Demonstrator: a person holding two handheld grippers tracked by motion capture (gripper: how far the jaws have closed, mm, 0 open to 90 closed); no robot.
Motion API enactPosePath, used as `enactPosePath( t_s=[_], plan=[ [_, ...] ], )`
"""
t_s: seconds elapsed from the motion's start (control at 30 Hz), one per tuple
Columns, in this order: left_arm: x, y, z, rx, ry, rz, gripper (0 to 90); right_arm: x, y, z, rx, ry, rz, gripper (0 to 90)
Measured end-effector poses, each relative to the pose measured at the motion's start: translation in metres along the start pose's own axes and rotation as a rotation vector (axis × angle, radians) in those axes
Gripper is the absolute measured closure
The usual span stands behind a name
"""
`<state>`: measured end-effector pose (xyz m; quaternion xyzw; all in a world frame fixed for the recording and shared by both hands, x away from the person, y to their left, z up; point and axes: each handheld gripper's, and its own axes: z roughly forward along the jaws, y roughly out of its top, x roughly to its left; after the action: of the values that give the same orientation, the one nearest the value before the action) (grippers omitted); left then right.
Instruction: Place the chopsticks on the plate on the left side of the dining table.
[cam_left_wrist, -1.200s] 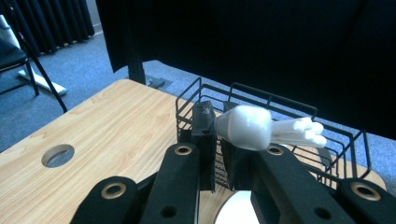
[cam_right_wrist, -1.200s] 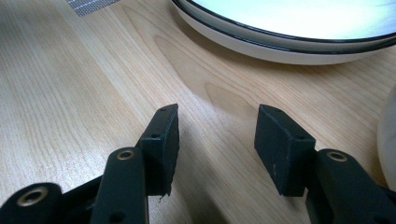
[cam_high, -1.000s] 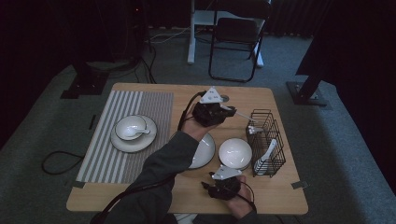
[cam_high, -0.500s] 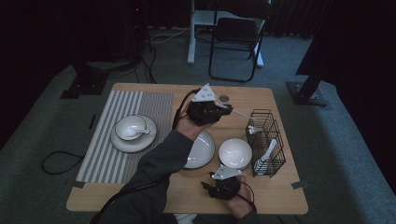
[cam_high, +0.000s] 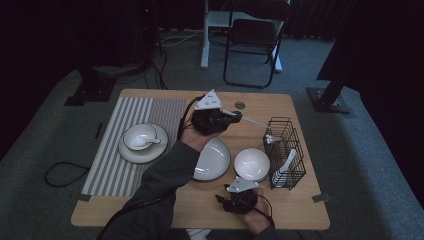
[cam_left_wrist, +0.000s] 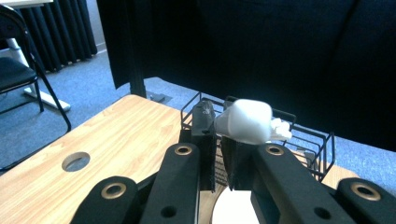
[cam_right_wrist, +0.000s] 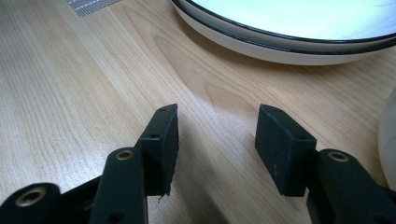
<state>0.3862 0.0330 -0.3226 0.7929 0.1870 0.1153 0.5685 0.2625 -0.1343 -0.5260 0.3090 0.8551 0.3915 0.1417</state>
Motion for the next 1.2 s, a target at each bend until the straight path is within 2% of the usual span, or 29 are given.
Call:
enactPosePath(
  t_s=[0.13, 0.63, 1.2],
  plan=[
    [0.002, -0.002, -0.006, -0.015, 0.0, -0.01, 84.9, 0.0, 0.0, 0.0, 0.0, -0.001, -0.001, 48.8],
    [0.011, -0.017, -0.024, -0.016, 0.025, -0.023, 84.9, 0.0, 0.0, 0.0, 0.001, -0.001, -0.002, 48.7],
    [0.018, -0.039, -0.044, -0.007, 0.087, -0.052, 84.9, 0.0, 0.0, 0.0, 0.001, 0.0, -0.001, 48.7]
  ],
)
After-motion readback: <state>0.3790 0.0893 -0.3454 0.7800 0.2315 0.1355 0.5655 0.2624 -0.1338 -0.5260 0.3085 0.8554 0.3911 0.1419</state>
